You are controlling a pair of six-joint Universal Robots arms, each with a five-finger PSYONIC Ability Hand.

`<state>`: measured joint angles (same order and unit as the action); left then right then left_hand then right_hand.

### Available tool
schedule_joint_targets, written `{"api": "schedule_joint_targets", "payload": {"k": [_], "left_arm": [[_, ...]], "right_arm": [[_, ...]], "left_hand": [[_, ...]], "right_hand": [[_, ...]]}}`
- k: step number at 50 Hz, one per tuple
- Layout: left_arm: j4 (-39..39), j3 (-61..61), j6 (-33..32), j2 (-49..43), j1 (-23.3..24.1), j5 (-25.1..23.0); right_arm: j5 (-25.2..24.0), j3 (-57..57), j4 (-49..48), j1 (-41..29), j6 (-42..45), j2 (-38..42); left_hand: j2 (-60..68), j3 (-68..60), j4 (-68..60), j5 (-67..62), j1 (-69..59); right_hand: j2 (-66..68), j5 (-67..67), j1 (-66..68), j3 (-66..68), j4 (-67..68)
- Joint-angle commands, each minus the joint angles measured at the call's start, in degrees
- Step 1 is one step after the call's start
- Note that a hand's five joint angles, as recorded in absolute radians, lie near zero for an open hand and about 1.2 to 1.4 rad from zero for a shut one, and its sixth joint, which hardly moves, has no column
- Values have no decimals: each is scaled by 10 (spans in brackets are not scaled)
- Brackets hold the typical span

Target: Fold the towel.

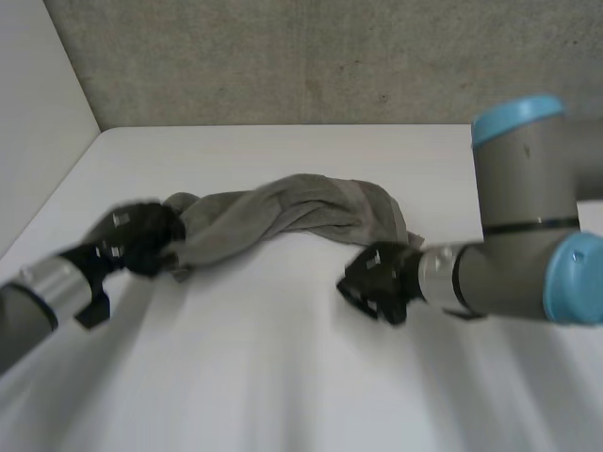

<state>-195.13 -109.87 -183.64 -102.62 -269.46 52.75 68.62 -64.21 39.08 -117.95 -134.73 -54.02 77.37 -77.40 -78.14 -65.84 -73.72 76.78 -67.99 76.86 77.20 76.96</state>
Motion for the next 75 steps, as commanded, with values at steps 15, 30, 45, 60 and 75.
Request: {"api": "schedule_joint_targets", "payload": {"k": [15, 30, 45, 60, 75], "left_arm": [[5, -63, -122, 2, -6, -25], [43, -109, -133, 62, 58, -63], [102, -180, -166, 258, 39, -111], [121, -218, -166, 276, -14, -136], [100, -54, -154, 132, -42, -114]], "right_arm": [[28, -93, -247, -8, -185, -85], [64, -65, -381, -39, -233, -40], [60, 240, -321, -83, -202, 184], [64, 510, -229, -84, -159, 377], [151, 385, -137, -26, -215, 133]], "left_hand": [[23, -23, -15, -38, -60], [25, -25, -17, -40, -61], [26, -26, -19, -42, -63], [26, -26, -19, -42, -63], [26, -26, -19, -42, -63]], "right_hand": [[-668, 680, -669, -672, -670], [-657, 669, -658, -661, -659], [-638, 651, -639, -643, -640], [31, -19, 30, 27, 29], [32, -20, 31, 28, 30]]}}
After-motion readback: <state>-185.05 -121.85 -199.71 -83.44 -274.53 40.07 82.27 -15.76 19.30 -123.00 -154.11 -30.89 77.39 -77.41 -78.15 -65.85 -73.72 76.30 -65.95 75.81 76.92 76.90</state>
